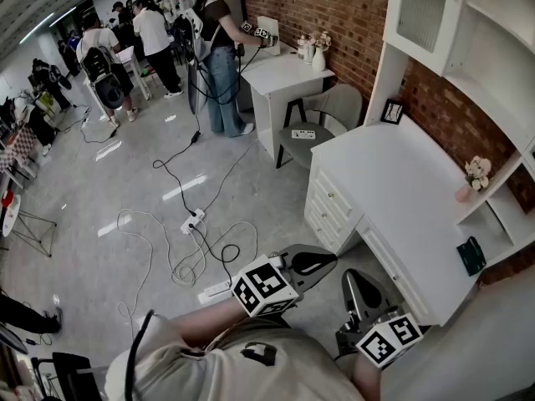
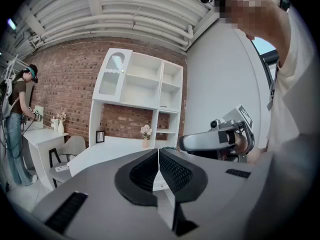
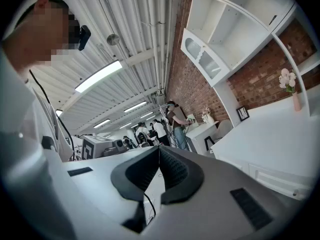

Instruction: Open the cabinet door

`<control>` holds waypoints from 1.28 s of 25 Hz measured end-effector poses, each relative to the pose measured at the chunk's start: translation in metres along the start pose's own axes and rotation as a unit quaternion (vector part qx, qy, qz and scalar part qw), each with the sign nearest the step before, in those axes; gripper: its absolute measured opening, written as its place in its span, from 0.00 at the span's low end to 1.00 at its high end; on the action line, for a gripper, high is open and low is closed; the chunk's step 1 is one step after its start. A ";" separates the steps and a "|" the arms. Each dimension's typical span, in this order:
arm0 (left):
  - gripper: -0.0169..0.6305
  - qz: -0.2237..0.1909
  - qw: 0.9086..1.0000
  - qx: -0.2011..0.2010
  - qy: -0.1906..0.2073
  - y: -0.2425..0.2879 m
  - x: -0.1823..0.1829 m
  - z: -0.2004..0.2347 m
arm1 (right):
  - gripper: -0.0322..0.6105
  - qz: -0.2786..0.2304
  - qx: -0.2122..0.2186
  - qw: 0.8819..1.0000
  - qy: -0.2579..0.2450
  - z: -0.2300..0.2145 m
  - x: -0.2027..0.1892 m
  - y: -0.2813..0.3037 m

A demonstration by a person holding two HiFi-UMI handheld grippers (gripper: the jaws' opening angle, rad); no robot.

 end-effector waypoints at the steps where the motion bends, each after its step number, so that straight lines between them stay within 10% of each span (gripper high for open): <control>1: 0.06 0.000 1.000 0.001 0.006 -0.004 0.000 0.000 | 0.09 0.001 0.001 1.000 0.001 0.002 -0.003 0.003; 13: 0.06 -0.057 0.995 0.032 0.070 -0.056 0.020 0.026 | 0.09 0.001 -0.010 1.000 -0.017 0.029 -0.021 0.028; 32: 0.06 -0.035 0.999 0.017 0.027 -0.052 0.007 0.091 | 0.09 0.078 -0.077 0.988 -0.110 0.013 -0.034 0.060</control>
Point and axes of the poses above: the fingertips, and each gripper's own axes: y forward along the fingers, z to its left, x out of its top, the point moved 1 cm from there along -y, backward along the fingers, and after that the axes turned 11 degrees about -z, right-handed, at the moved point
